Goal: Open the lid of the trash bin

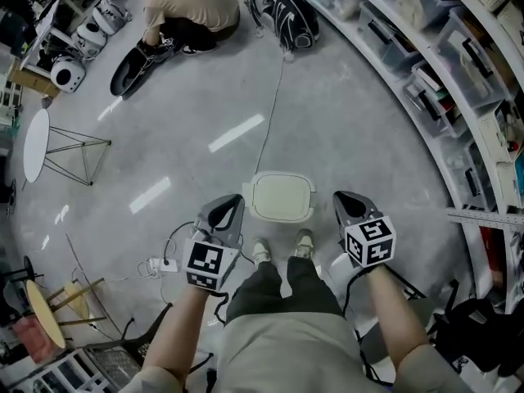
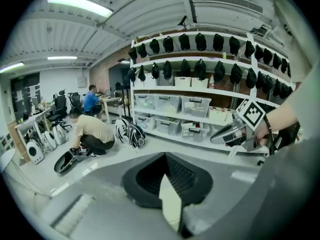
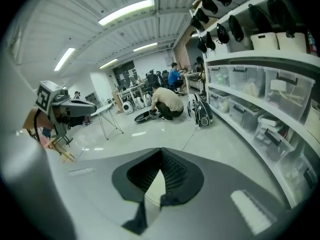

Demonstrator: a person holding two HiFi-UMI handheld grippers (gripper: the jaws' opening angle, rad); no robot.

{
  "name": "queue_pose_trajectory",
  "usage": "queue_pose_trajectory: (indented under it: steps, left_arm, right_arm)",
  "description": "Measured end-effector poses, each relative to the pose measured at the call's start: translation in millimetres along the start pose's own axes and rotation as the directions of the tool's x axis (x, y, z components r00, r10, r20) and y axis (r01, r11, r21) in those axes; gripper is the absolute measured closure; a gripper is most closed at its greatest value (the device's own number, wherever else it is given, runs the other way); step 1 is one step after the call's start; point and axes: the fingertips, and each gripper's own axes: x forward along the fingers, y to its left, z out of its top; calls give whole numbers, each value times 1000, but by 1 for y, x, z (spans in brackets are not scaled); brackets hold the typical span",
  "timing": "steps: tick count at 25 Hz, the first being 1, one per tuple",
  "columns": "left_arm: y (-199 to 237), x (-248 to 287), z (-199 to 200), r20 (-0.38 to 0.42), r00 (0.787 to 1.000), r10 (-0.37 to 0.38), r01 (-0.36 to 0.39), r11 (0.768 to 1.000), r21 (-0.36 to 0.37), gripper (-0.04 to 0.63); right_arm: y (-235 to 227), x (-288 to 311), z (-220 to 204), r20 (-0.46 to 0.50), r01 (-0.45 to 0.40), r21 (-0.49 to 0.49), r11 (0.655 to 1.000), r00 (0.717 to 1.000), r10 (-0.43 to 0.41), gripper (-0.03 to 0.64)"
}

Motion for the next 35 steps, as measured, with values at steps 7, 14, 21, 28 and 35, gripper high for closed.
queue_pose_trajectory:
  steps: [7,14,21,28,35]
  left_arm:
    - [24,59,-91,-107,994,-8,3,999,-50,594]
    - [39,98,-185,-204,979,-16,-5,995,-101,592]
    - [45,121,-263,-266,964,-15,-39,980,-197,593]
    - [57,126,-310,-294,956,-11,-87,944,-317,593]
    - [66,109,-323,-320,947,12,-98,962,-254,592]
  right_arm:
    - [-21,85,-85,-113,-12,42,999,993,17,614]
    - [-48,155,-185,-249,7,56,998,968,8,614]
    - [-72,206,-266,-349,32,68,997,937,-7,614]
    - [-87,231,-311,-413,81,97,992,910,-34,614]
    - [-93,237,-316,-432,79,95,992,902,-31,611]
